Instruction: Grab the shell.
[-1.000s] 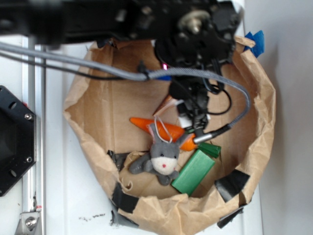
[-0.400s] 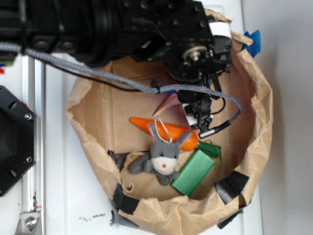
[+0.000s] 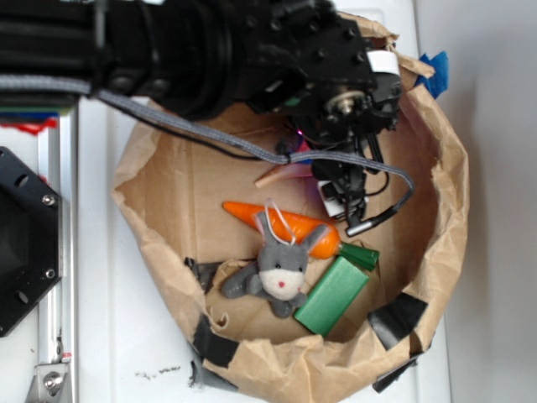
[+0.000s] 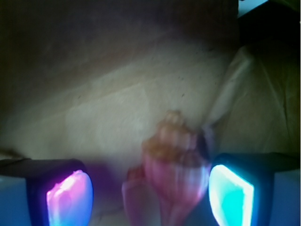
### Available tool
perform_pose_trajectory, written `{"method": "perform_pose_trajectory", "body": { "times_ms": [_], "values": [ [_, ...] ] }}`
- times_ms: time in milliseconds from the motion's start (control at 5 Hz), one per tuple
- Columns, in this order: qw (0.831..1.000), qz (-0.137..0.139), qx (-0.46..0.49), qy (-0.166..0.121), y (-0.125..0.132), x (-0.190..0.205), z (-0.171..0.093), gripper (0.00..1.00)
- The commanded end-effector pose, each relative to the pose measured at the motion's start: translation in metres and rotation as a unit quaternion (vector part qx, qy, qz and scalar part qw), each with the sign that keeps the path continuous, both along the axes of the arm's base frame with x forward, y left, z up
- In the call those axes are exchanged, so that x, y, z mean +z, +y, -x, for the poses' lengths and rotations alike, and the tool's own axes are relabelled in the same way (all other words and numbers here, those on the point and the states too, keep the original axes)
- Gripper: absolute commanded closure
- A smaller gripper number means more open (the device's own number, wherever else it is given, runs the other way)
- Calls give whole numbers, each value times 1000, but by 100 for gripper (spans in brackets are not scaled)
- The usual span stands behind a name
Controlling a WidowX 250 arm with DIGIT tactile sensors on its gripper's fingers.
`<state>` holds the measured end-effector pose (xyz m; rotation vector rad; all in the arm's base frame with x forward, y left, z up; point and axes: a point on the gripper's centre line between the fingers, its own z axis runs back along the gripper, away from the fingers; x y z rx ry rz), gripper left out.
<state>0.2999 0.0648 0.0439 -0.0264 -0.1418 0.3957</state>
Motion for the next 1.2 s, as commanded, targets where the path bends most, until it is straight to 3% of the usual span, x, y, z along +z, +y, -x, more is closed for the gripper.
{"method": "perform_pose_trajectory", "body": {
  "times_ms": [0,200,1000],
  "values": [
    [999,-24,6,-25,2,1,-6,0],
    [999,-23,9,-31,2,0,-2,100],
    [999,-31,-6,-36,-1,2,2,100]
  ]
}}
